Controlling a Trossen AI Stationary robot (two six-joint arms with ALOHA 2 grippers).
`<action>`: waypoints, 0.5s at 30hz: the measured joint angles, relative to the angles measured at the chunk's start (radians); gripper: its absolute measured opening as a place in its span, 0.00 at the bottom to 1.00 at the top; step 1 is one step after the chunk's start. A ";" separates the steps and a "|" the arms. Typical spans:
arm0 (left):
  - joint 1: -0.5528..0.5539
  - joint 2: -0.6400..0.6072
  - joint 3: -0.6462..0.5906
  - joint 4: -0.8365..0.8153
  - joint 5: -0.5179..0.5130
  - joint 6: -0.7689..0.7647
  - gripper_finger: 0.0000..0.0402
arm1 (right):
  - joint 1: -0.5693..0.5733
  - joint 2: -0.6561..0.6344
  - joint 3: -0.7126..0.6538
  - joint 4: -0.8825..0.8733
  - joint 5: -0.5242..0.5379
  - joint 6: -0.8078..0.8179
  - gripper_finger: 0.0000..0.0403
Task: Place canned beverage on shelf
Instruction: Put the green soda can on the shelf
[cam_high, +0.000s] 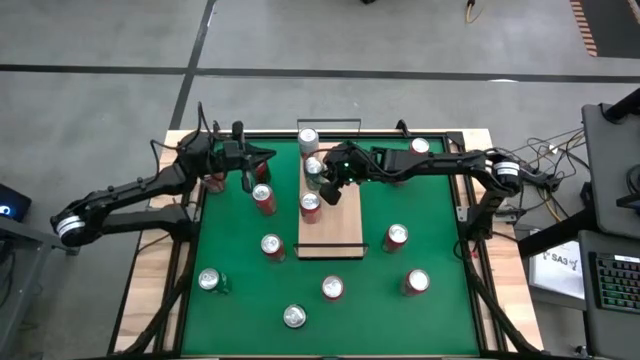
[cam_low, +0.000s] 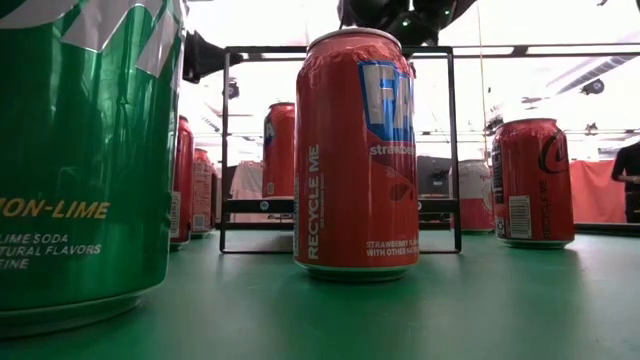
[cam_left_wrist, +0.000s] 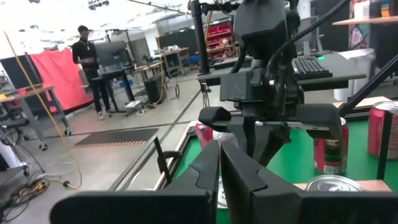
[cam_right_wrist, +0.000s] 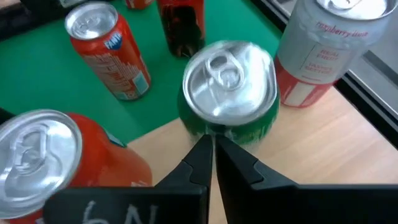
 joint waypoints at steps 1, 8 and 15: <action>0.002 0.000 0.001 -0.002 0.000 -0.001 0.00 | 0.000 0.007 0.011 -0.016 0.000 -0.003 0.03; 0.006 -0.003 0.004 -0.004 -0.008 0.005 0.00 | 0.000 -0.002 0.085 -0.121 0.010 0.010 0.03; 0.008 -0.003 0.004 -0.010 -0.010 0.022 0.00 | 0.000 0.003 0.135 -0.107 0.037 -0.027 0.03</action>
